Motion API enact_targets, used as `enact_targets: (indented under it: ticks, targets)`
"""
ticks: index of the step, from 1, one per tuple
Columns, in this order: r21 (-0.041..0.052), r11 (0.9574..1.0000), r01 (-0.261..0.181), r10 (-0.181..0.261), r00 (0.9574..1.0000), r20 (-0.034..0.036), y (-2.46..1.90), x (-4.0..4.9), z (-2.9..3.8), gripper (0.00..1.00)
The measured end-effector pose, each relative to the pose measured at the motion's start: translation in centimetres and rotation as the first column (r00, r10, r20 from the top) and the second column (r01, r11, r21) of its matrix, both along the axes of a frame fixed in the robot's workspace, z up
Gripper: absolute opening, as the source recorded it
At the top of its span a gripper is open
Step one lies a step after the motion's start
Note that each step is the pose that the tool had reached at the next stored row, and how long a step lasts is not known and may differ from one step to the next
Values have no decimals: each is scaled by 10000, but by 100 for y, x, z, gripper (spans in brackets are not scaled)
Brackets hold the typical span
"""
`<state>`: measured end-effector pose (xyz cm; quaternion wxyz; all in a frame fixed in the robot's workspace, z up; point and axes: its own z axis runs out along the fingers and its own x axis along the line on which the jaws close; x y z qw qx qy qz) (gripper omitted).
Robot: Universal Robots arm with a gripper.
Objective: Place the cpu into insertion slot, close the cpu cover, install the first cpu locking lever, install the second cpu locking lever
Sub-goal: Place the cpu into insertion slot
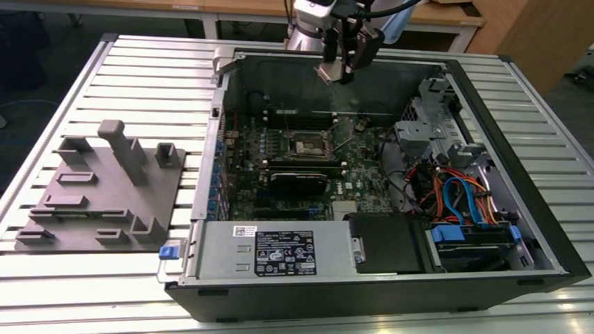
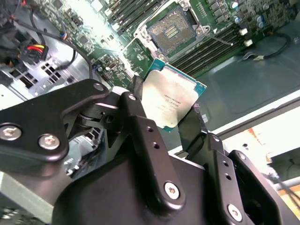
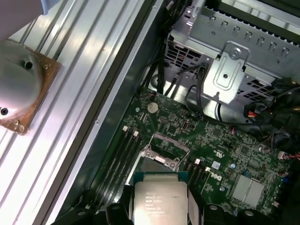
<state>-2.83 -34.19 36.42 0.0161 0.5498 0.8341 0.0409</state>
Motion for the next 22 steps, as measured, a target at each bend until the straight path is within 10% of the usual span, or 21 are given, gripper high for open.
enact_targets:
  ticks: [22]
  targets:
    - [1, 9955, 952, -952, 9955, 0, 0, 0, -11, 54]
